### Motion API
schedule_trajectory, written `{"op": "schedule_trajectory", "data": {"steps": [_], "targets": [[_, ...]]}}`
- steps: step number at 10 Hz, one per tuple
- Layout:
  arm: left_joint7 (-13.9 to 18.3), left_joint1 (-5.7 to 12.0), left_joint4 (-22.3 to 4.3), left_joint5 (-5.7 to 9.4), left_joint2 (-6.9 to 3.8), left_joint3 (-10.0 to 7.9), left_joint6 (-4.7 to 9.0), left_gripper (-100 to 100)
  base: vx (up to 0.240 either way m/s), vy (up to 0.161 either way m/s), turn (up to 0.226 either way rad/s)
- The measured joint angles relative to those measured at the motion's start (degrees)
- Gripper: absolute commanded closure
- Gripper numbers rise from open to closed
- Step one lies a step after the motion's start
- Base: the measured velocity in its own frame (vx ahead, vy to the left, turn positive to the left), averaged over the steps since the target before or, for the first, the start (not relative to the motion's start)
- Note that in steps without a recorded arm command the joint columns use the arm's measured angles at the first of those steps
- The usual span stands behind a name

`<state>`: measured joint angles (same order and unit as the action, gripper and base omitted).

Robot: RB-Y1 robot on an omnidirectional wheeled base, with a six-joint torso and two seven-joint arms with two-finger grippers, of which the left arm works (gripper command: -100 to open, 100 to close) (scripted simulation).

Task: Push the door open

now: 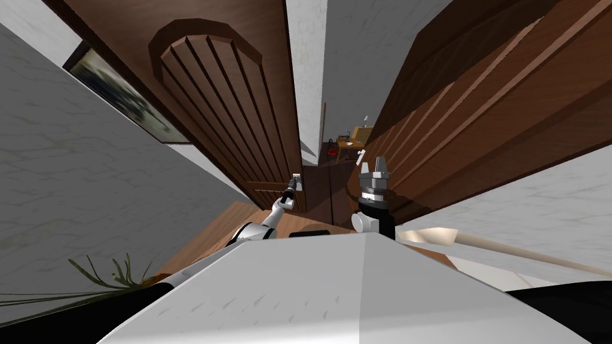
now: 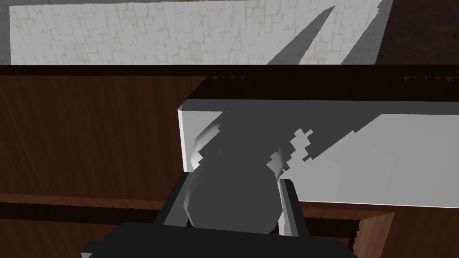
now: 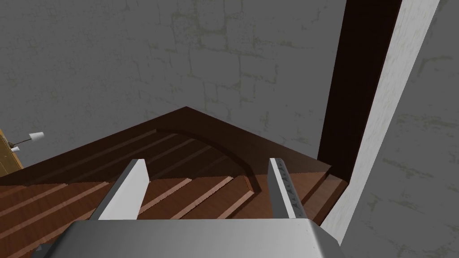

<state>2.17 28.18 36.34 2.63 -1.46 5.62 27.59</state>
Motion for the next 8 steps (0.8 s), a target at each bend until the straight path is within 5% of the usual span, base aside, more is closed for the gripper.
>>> {"op": "schedule_trajectory", "data": {"steps": [1,4,5,8], "targets": [[-0.1,1.17,-2.7,0.25,-0.35,-0.63,1.5,100,0.173,-0.128,0.082],[-1.0,-0.54,0.6,0.59,-1.42,-2.1,-0.43,100,0.094,-0.061,0.046],[-0.8,0.04,-0.5,0.68,-1.72,-2.24,0.12,-100,-0.121,-0.043,0.058],[-0.7,0.09,-0.4,0.91,-2.12,-2.46,-0.02,-100,-0.199,-0.049,0.046]]}}
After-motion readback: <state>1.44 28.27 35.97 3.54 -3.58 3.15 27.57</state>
